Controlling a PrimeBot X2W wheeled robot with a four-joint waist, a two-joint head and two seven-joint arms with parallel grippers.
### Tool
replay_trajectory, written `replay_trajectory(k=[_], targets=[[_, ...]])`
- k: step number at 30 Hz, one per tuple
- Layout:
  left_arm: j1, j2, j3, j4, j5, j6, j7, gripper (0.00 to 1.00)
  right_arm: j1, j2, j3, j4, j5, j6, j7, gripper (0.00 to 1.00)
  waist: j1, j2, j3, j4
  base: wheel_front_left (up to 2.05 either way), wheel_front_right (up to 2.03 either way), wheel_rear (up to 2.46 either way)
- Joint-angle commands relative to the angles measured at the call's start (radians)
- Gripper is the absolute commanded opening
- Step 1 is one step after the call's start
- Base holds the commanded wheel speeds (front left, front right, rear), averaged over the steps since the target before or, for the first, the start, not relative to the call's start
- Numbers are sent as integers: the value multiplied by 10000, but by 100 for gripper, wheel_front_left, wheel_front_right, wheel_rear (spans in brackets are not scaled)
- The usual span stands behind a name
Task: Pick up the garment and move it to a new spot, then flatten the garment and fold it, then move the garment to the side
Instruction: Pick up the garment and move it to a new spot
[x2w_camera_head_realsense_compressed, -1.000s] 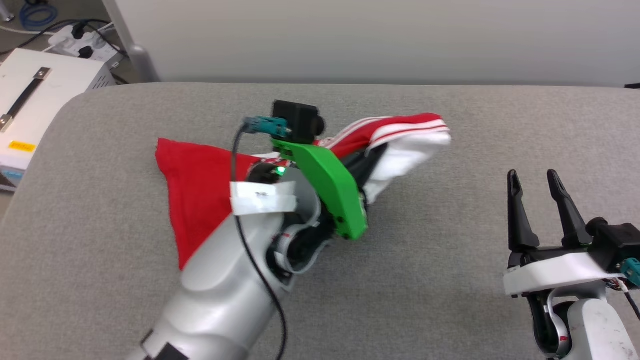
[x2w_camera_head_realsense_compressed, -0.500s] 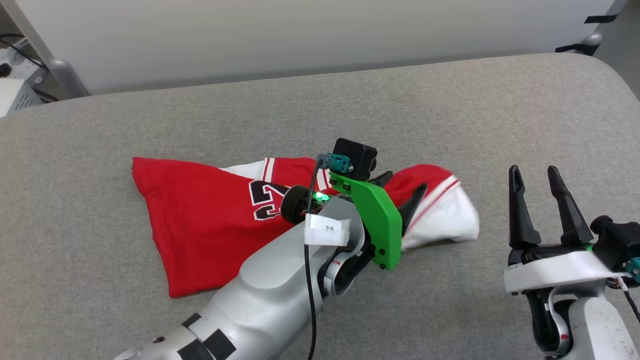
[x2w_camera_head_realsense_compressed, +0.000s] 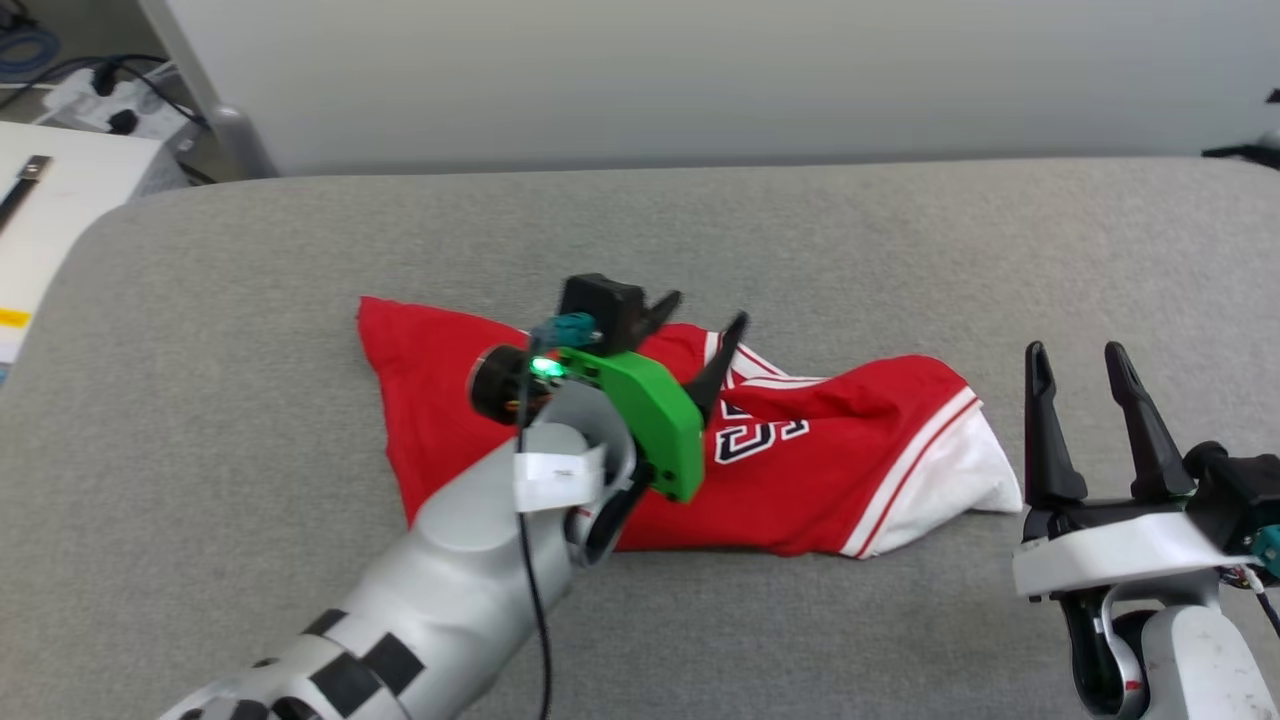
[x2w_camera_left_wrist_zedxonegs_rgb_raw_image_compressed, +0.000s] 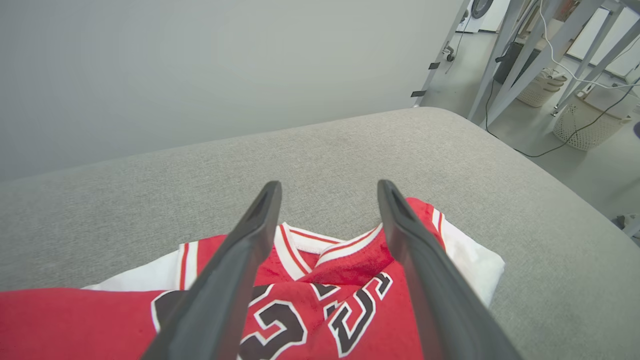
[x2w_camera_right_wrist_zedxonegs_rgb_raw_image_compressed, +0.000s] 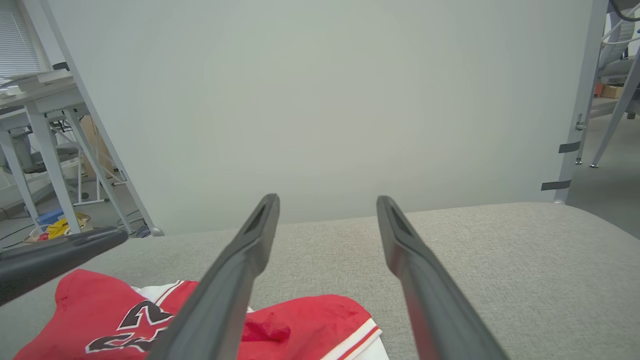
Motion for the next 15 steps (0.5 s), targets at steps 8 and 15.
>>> replay_trajectory(k=[8,15], targets=[[1188,1803,1520,-1579,1134,387,-356,100,747,-28,-218,-178,-623,-7,-47,100,0,-1,-1033,1140,0,0,0],[3955,2755,3358,-4373,2429,921,-359,100,1233,-28,-193,-200,-807,-7,-47,100,0,-1,-1314,1436,0,0,0]])
